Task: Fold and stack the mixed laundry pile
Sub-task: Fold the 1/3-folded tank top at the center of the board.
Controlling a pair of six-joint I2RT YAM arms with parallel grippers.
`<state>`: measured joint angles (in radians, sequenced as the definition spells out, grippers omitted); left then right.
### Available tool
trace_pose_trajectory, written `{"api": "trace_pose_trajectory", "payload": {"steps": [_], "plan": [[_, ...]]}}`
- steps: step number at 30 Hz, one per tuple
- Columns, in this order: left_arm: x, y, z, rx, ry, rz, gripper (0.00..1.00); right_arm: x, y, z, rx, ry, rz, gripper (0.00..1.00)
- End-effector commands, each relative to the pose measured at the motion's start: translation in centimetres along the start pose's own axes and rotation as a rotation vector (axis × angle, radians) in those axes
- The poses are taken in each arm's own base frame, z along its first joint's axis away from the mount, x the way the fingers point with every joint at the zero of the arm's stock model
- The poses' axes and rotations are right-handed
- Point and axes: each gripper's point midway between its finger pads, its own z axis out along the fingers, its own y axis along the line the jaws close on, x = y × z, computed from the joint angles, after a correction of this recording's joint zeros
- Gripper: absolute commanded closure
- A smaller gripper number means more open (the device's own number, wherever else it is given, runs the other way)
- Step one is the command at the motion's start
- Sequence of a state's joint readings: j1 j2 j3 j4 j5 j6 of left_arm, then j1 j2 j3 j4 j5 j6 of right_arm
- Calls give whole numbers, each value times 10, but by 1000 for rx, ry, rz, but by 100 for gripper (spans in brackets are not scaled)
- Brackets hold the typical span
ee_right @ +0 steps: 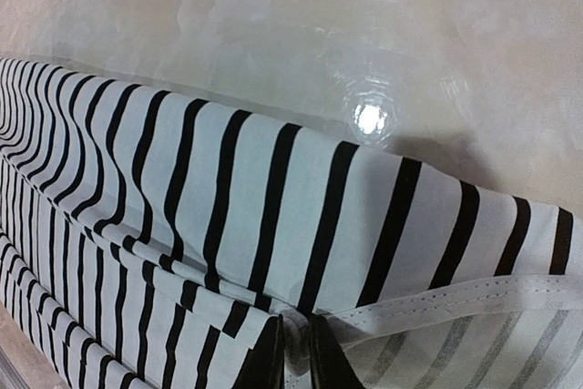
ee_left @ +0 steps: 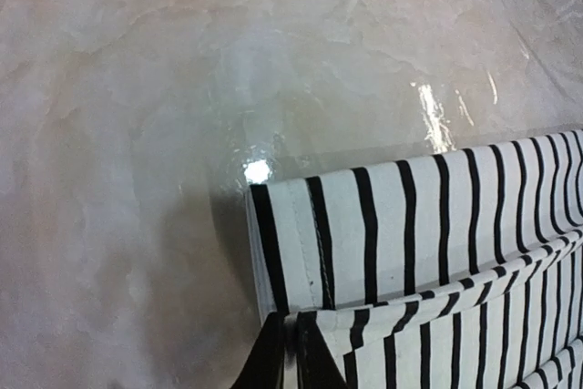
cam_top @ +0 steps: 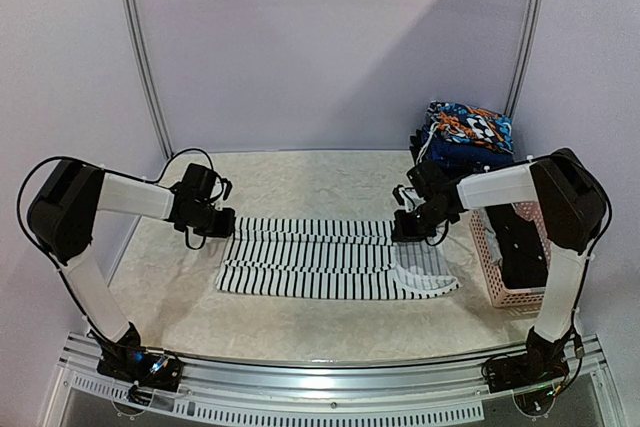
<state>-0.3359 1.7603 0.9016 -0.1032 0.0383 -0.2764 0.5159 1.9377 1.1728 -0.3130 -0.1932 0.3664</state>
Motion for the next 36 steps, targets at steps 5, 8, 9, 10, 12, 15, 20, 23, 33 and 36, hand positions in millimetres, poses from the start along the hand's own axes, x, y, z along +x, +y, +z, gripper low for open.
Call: {"api": "trace_pose_trajectory", "payload": {"steps": [5, 8, 9, 10, 12, 15, 20, 23, 33, 36], "plan": [[2, 0, -16, -21, -24, -1, 88, 14, -1, -11, 33, 14, 1, 85], [2, -1, -19, -19, -29, 0, 86, 15, 0, -13, 40, 13, -2, 83], [1, 4, -19, -43, -35, -1, 86, 15, 1, -14, 41, 13, -5, 83], [1, 4, -19, -48, -37, -1, 85, 16, 2, -15, 42, 13, -8, 82], [2, 6, -20, -54, -38, -2, 84, 18, 2, -17, 46, 15, -11, 81], [2, 7, -25, -61, -50, -9, 82, 20, 2, -21, 51, 11, -12, 78], [-3, 11, -38, -82, -96, -25, 76, 19, 4, -31, 58, -1, -15, 73], [-9, 13, -48, -93, -130, -34, 71, 16, 9, -40, 49, -20, -24, 66], [-31, -26, -54, 11, -173, 25, 68, -16, 41, -65, -52, -124, -52, 59], [-34, -44, -46, 41, -157, 59, 68, -27, 47, -58, -77, -140, -49, 63]]}}
